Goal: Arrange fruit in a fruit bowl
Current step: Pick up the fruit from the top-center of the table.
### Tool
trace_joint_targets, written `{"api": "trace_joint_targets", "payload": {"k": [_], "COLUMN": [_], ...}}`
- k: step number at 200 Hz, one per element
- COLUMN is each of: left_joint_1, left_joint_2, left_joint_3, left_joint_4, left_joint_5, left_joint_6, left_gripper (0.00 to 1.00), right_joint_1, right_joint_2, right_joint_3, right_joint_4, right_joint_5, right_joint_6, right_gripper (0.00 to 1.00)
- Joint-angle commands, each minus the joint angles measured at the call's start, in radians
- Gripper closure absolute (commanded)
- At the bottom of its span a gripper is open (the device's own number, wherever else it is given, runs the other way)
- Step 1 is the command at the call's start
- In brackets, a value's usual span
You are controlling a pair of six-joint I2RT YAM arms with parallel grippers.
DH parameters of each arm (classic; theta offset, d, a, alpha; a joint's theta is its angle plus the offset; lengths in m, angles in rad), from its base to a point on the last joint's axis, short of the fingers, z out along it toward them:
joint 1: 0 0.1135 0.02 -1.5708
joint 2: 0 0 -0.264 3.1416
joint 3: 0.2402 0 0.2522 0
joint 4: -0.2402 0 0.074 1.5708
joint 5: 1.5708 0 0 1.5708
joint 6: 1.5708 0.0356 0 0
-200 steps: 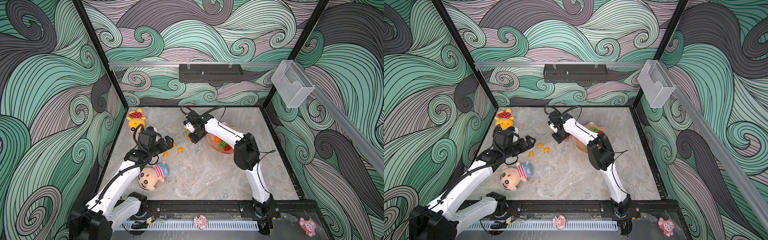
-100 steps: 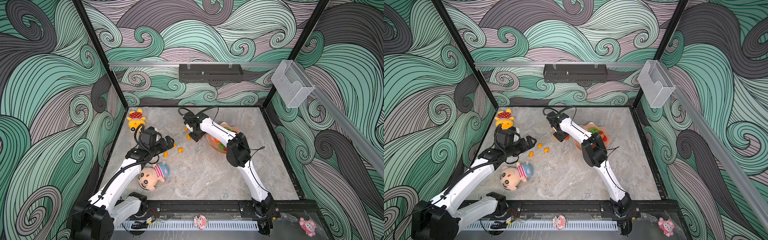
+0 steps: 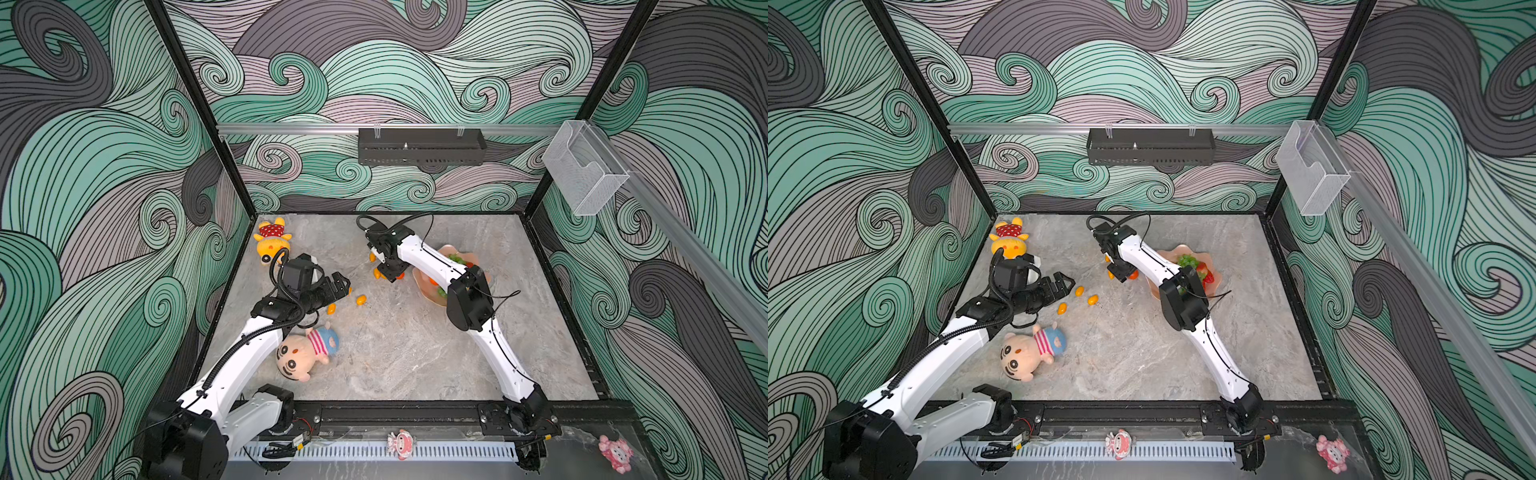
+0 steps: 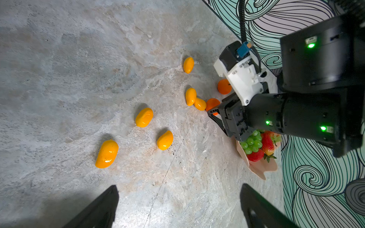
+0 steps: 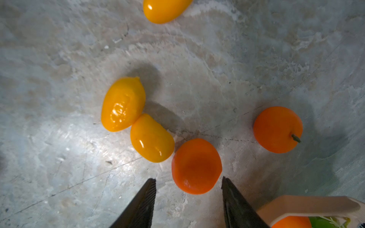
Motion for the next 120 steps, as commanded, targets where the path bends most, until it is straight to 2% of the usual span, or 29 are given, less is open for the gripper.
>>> {"api": "trace_joint_targets", "payload": {"k": [1, 68, 120], "left_joint_1": [0.006, 0.007, 0.007], "left_joint_2": [0.001, 0.000, -0.009], "left_joint_3": [0.010, 0.017, 0.010], "left_joint_4": [-0.005, -0.007, -0.016], "left_joint_5": [0.032, 0.060, 0.063], "left_joint_6": [-0.008, 0.007, 0.006], "left_gripper": [0.01, 0.01, 0.01], "right_joint_1": [-0.006, -0.015, -0.018], "right_joint_2": [0.031, 0.073, 0.086], "right_joint_3": [0.037, 0.064, 0.080], "right_joint_4": [-0.037, -0.047, -0.048], "right_joint_5": [-0.003, 0.018, 0.009], "right_joint_6": [0.000, 0.003, 0.005], "right_gripper": [0.45, 0.45, 0.49]}}
